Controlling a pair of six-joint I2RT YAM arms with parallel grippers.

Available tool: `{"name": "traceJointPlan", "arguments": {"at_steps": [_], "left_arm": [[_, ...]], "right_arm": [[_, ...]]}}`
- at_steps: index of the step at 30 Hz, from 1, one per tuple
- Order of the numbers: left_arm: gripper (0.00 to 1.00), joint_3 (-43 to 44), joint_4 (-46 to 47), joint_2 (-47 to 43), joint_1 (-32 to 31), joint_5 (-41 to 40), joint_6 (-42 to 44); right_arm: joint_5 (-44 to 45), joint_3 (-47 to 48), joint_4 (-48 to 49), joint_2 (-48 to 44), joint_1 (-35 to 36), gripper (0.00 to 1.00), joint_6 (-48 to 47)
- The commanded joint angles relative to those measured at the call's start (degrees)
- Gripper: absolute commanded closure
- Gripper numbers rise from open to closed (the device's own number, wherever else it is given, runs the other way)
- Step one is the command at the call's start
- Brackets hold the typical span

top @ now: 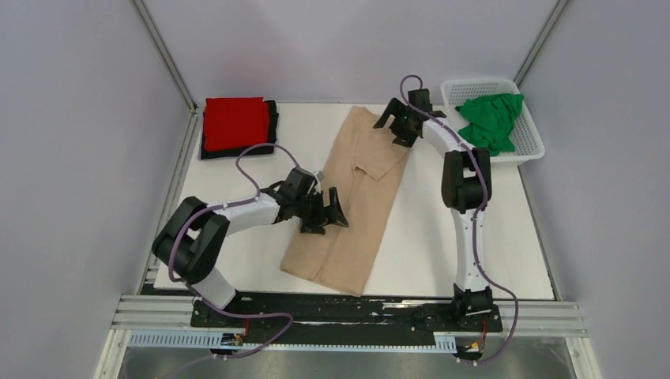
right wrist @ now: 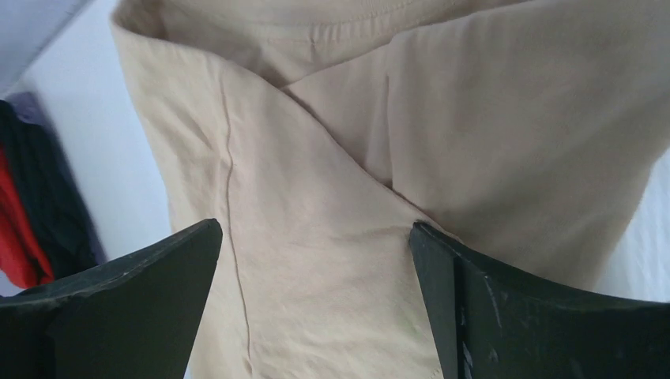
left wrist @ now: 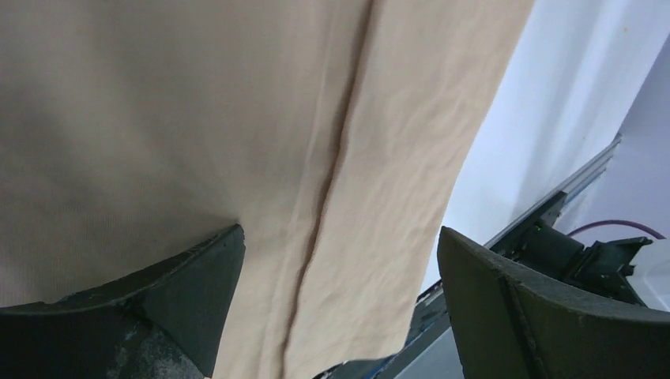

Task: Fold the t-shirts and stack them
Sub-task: Rotate the tshirt 90 degrees, then grab the bottom of the folded rectangular tshirt with both arms

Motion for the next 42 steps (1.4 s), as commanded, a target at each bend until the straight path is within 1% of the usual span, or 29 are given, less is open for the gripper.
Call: {"name": "traceJointPlan", "arguments": {"at_steps": [1, 2, 4, 6, 9, 12, 14, 16, 18, 21, 23, 24, 28, 30, 32, 35, 36, 37, 38, 42], "left_arm": [[0.00, 7.9, 2.4, 9.5, -4.6, 2.8, 1.0], [0.00, 10.1, 1.5, 11.6, -5.2, 3.7, 1.6], [0.00, 11.9, 0.8, 12.8, -6.7, 4.3, 3.0], [0.00, 12.6, 0.8, 12.3, -7.4, 4.2, 4.0], [0.00, 12.7, 0.6, 10.0, -7.7, 3.4, 5.7], [0.00, 12.5, -0.4, 6.2, -7.8, 3.4, 7.8], [0.00, 12.7, -2.0, 3.7, -7.8, 3.8, 10.7], [0.00, 12.9, -4.6, 0.9, -7.8, 3.8, 12.7], [0.00, 12.2, -8.0, -2.4, -7.8, 2.4, 14.3], [0.00, 9.1, -13.7, -8.1, -7.8, -0.9, 15.4], [0.00, 6.1, -16.7, -11.5, -7.8, -3.1, 15.3], [0.00, 5.0, -17.5, -12.6, -7.8, -3.9, 14.9], [0.00, -1.6, -20.4, -20.7, -7.8, -7.4, 11.5], [0.00, -4.8, -20.5, -23.6, -7.8, -7.8, 9.8], [0.01, -7.9, -19.4, -25.9, -7.8, -7.5, 8.1], [0.05, -12.2, -16.6, -27.3, -7.8, -5.8, 6.4], [0.10, -13.1, -14.8, -27.3, -7.8, -4.7, 5.7], [0.13, -14.4, -13.9, -27.2, -7.8, -4.4, 5.2], [0.17, -15.2, -13.0, -26.5, -7.8, -3.9, 5.1], [0.25, -16.0, -11.3, -23.9, -7.8, -3.9, 5.1]], "right_arm": [[-9.0, 14.6, 1.5, 15.1, 0.3, 0.00, -7.1], [-9.9, 18.1, 1.7, 17.3, 0.5, 0.00, -7.5], [-11.6, 23.2, 2.3, 20.1, 1.0, 0.00, -8.7], [-11.5, 25.1, 4.0, 20.2, 1.5, 0.00, -10.8], [-8.6, 24.3, 4.5, 16.3, 1.7, 0.00, -14.9], [-5.9, 19.7, 4.9, 8.9, 1.8, 0.00, -18.1], [-4.4, 13.9, 5.6, 1.7, 1.9, 0.00, -19.2], [-1.1, 5.3, 7.2, -5.3, 2.3, 0.00, -19.7], [3.1, -5.5, 8.0, -12.9, 2.9, 0.00, -18.9], [14.2, -19.3, 7.1, -24.0, 5.0, 0.00, -15.7], [18.2, -30.7, 3.8, -31.5, 6.8, 0.00, -11.5], [18.2, -35.1, 2.1, -35.0, 7.6, 0.00, -9.2], [14.2, -53.8, -1.6, -48.9, 11.4, 0.01, -2.1], [12.0, -61.3, -2.8, -55.6, 13.4, 0.01, -0.8], [8.1, -67.3, -4.6, -62.2, 15.3, 0.01, 1.2], [1.8, -74.3, -5.9, -72.1, 17.6, 0.04, 4.4], [0.3, -76.0, -6.0, -74.5, 18.5, 0.04, 5.3], [-1.1, -77.6, -6.2, -76.1, 19.2, 0.05, 5.9], [-2.5, -78.6, -6.8, -77.5, 19.7, 0.07, 6.5], [-6.0, -82.1, -9.6, -80.0, 21.2, 0.09, 8.3]]}}
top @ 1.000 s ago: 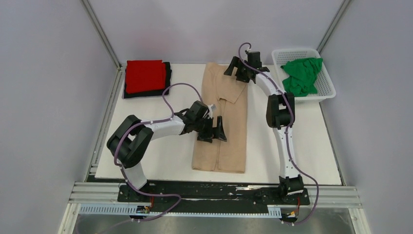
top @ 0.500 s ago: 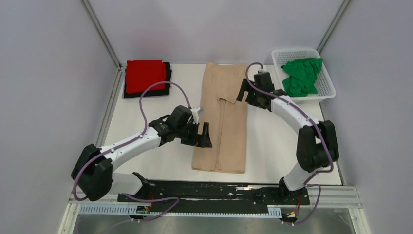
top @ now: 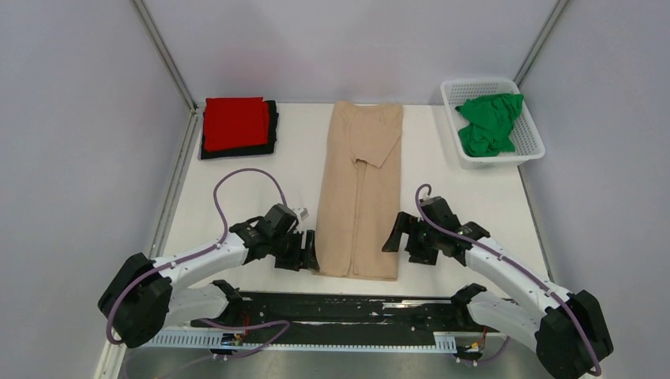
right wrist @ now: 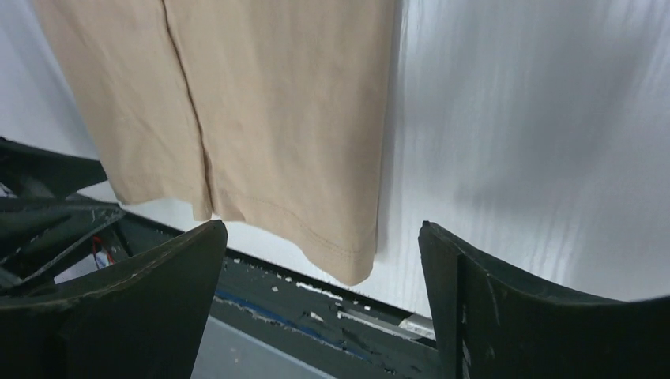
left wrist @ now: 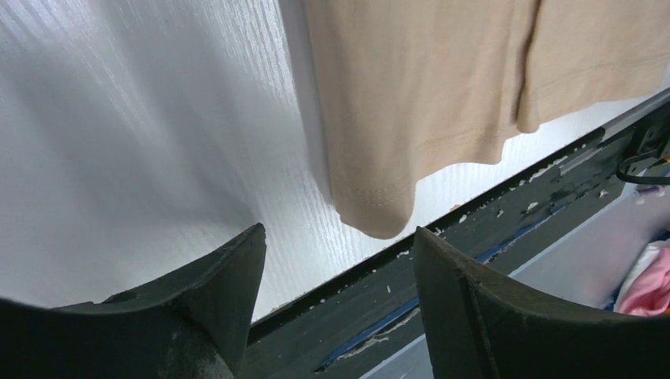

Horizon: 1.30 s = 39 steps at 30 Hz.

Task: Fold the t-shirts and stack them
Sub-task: Grab the bottom of the folded rectangular tshirt with both arms

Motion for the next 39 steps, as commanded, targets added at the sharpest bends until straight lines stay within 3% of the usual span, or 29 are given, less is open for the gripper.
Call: {"name": "traceJointPlan", "arguments": {"at_steps": [1, 6, 11, 17, 23, 29, 39], "left_arm": [[0.25, -0.3, 5.1, 2.2, -0.3, 0.9, -1.4], [0.36, -0.2, 7.1, 5.1, -0.3, 1.3, -1.2], [0.62, -0.5, 7.8, 7.4, -0.3, 3.3, 0.5], [0.83, -1.3, 8.8, 7.6, -0.3, 5.4, 1.2], [1.00, -1.7, 8.7, 7.3, -0.3, 5.4, 0.7], [1.00, -3.8, 8.9, 4.3, -0.2, 6.7, -1.3], [1.00, -10.6, 8.4, -11.2, -0.3, 13.8, -9.9]], "right_arm": [[-7.7, -3.5, -1.4, -1.7, 1.5, 0.10, 4.7], [-11.9, -5.5, -1.1, -0.3, 2.1, 0.15, 5.0], [-13.2, -5.8, -0.8, 1.0, 2.4, 0.22, 5.5], [-13.3, -7.4, 2.6, 1.8, 2.9, 0.47, 7.2], [-11.9, -10.3, 7.5, 3.1, 3.3, 0.63, 8.5], [-11.5, -12.9, 10.8, 0.0, 5.3, 1.00, 9.9], [-12.4, -16.5, 8.5, -13.8, 16.4, 1.00, 18.7]]}}
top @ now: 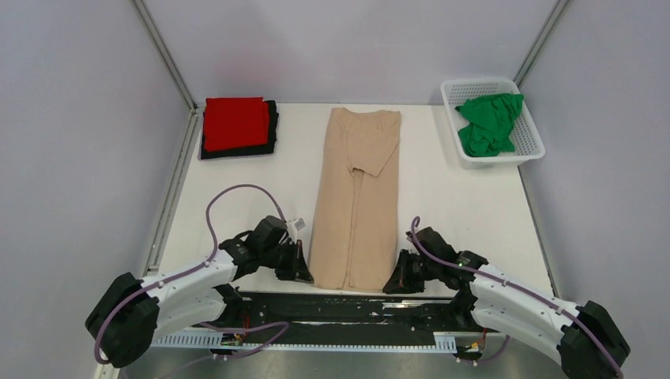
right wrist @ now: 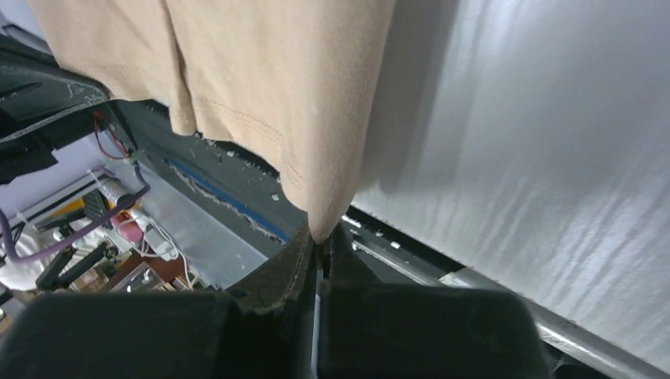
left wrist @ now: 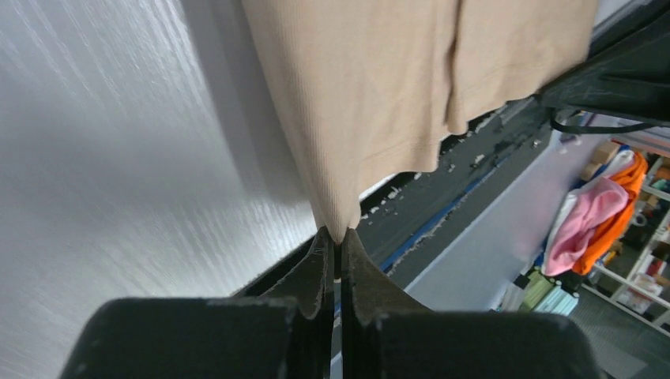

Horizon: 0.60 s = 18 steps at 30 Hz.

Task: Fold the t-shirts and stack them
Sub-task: Grab the bottom of the folded rectangular tshirt with both arms, then fold the folded rectangular tshirt in 1/3 of the way

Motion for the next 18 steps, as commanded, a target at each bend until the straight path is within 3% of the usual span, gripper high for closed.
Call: {"name": "traceJointPlan", "arguments": {"at_steps": [1, 5, 9, 13, 18], "left_arm": [[1.00, -1.1, -0.6, -7.9, -0.3, 5.0, -4.8], [1.00, 0.2, 2.5, -10.7, -0.3, 5.0, -5.7], [1.00, 2.6, 7.7, -6.7, 0.0, 0.3, -4.5], [1.00, 8.5, 14.8, 3.0, 2.7, -1.8, -3.2], [1.00, 19.0, 18.4, 18.3, 7.7, 1.7, -1.2]], "right_arm": [[-0.1, -0.2, 0.7, -4.8, 3.4, 1.00, 5.9], [5.6, 3.3, 1.3, -4.3, 3.4, 1.00, 4.1], [13.9, 9.6, 2.6, 0.1, 2.8, 1.00, 0.2], [17.9, 14.1, 4.4, 2.8, 1.2, 1.00, -3.6], [19.2, 17.8, 7.1, 6.4, -4.9, 1.00, -9.7]]}}
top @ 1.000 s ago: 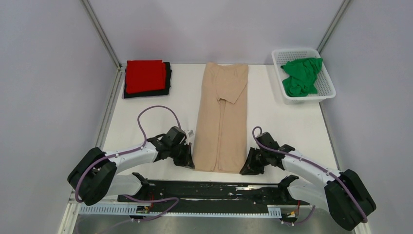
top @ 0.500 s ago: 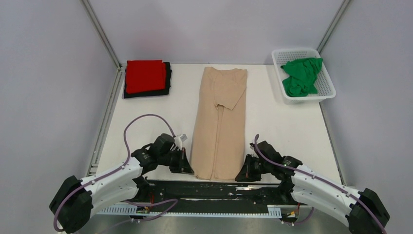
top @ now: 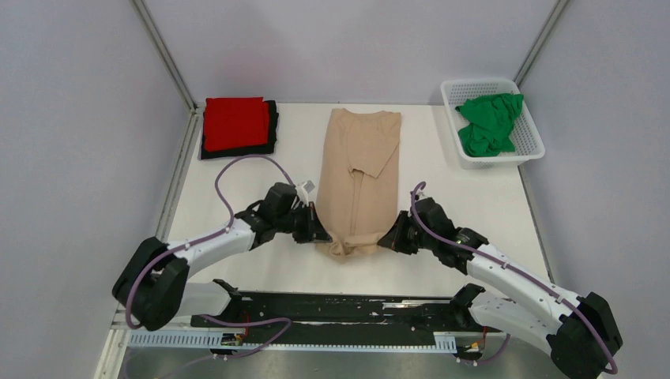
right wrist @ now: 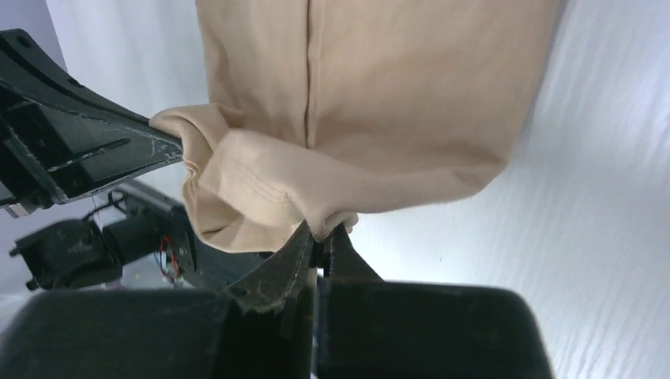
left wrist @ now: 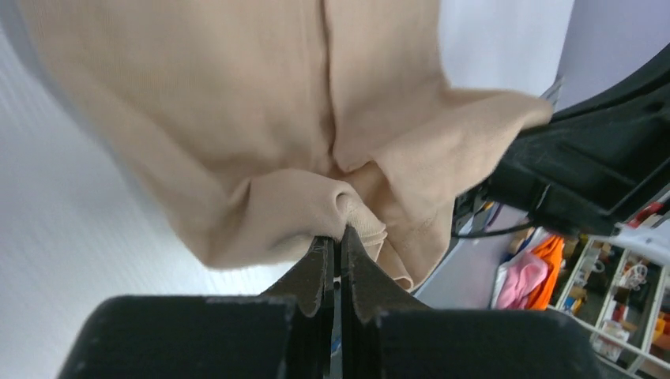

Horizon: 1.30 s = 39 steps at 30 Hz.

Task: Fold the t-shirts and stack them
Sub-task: Fold the folded rectangular tshirt in 1/3 of the way

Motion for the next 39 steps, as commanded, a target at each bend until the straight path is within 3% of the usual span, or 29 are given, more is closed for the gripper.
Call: {"name": "traceJointPlan", "arguments": {"at_steps": [1, 7, 15, 27, 39], "left_arm": [[1.00, 8.6, 8.6, 8.8, 4.5, 1.4, 1.9], [1.00, 15.8, 9.1, 17.4, 9.5, 1.8, 2.4], [1.00, 25.5, 1.0, 21.8, 12.4, -6.7, 8.0], [1.00, 43.5, -7.1, 35.6, 13.9, -9.8, 16.9], [1.00, 54.2, -9.6, 45.3, 15.2, -10.1, 22.4]], "right_arm": [[4.6, 4.2, 5.0, 2.6, -4.6, 1.00, -7.9], [1.3, 9.2, 8.8, 10.1, -14.0, 1.00, -13.4], [-0.1, 16.9, 14.0, 20.8, -20.3, 1.00, -17.8], [-5.2, 24.9, 16.3, 33.3, -26.3, 1.00, -19.3], [-9.1, 30.7, 18.3, 44.0, -29.7, 0.98, -19.9]]}}
